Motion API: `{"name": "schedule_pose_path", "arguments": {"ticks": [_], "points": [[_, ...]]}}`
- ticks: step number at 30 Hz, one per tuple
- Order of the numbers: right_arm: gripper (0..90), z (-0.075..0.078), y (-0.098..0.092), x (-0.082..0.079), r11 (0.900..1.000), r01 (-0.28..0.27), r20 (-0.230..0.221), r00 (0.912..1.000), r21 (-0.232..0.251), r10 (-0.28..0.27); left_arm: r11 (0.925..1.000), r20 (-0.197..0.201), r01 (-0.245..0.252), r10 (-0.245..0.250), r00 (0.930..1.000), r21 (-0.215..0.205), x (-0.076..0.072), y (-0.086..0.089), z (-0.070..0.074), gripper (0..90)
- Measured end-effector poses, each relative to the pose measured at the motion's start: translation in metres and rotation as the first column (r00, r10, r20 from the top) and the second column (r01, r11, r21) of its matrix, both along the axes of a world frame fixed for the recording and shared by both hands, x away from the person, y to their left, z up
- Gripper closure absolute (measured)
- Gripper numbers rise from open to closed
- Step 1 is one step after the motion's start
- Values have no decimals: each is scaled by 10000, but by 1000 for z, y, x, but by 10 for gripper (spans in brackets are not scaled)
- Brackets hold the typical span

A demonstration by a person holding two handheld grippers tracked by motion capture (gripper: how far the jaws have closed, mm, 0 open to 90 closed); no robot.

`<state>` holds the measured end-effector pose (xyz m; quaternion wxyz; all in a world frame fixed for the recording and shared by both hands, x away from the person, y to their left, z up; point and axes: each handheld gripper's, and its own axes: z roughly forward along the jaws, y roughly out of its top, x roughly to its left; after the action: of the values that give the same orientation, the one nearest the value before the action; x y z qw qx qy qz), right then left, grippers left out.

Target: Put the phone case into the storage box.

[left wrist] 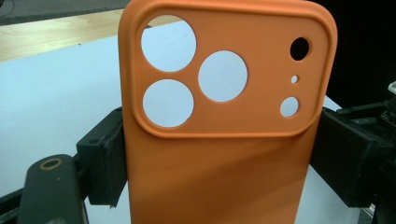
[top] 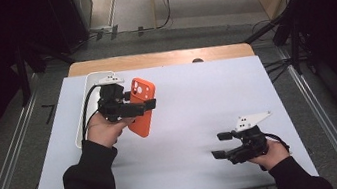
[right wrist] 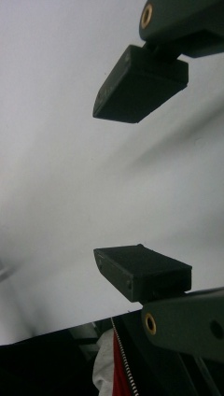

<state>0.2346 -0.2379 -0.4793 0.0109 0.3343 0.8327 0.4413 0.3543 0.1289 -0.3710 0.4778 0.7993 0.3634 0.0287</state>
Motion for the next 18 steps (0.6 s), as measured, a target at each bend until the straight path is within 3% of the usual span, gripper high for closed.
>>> {"name": "schedule_pose_path", "arguments": {"ticks": [6, 9, 18], "points": [[268, -4, -3, -5, 9999, -77, 70, 9999, -134, 78, 9999, 18, -123, 123, 9999, -83, 1, 4, 2, 155], [266, -7, -3, -7, 9996, 129, -313, 9994, -234, -136, 9997, 49, -196, 197, 9998, -108, 1, 6, 4, 155], [265, -8, -3, -9, 9997, -39, -209, 9998, -258, 33, 9988, 177, -435, 439, 9989, -239, 0, 14, 11, 155]]}}
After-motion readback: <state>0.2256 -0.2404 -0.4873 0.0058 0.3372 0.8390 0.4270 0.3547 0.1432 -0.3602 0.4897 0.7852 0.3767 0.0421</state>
